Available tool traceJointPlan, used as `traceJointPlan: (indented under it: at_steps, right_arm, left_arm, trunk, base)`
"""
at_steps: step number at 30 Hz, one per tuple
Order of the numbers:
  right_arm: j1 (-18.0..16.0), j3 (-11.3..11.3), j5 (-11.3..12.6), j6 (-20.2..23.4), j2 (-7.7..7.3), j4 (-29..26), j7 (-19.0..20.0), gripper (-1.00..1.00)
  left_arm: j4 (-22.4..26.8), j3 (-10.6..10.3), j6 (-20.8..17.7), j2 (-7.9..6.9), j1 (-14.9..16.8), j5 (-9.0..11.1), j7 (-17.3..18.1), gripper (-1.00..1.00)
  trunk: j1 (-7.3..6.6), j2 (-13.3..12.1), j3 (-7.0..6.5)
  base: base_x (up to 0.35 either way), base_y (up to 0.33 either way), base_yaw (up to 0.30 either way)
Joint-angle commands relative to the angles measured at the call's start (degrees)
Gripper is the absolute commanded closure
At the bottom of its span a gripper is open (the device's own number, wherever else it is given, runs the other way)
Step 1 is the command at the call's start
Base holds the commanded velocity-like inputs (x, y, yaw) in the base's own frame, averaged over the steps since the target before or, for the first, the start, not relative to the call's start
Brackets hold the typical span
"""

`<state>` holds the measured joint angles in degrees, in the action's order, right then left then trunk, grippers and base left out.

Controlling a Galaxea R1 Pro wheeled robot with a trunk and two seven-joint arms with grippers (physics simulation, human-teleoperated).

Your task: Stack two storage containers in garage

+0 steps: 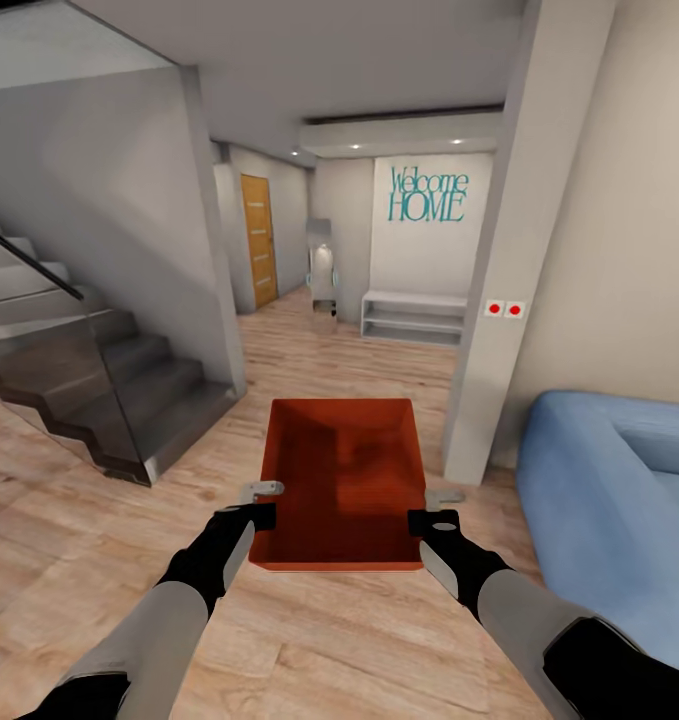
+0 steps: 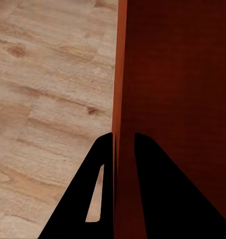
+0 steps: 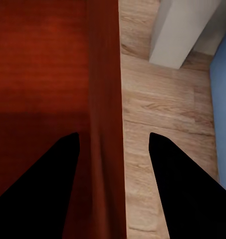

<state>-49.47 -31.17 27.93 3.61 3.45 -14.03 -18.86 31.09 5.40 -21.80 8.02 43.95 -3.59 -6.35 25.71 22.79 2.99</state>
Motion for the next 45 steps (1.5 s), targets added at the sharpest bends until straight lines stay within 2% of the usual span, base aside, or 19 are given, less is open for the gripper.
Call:
traceJointPlan:
  at_steps: [1,45]
  right_arm:
    - [-0.01,-0.56,0.17,0.34,-0.02,0.06,-0.74,1.00]
    - [-0.01,-0.56,0.20,0.25,-0.02,0.06,-0.74,1.00]
  left_arm:
    - [0.18,0.67,-0.26,0.24,0.11,0.94,-0.01,1.00]
    - [0.16,0.67,-0.26,0.24,0.10,0.95,-0.01,1.00]
  trunk:
    - [0.07,0.13,0.13]
    - [0.07,0.13,0.13]
  base:
    - [0.322,0.000,0.000]
    - [0.322,0.000,0.000]
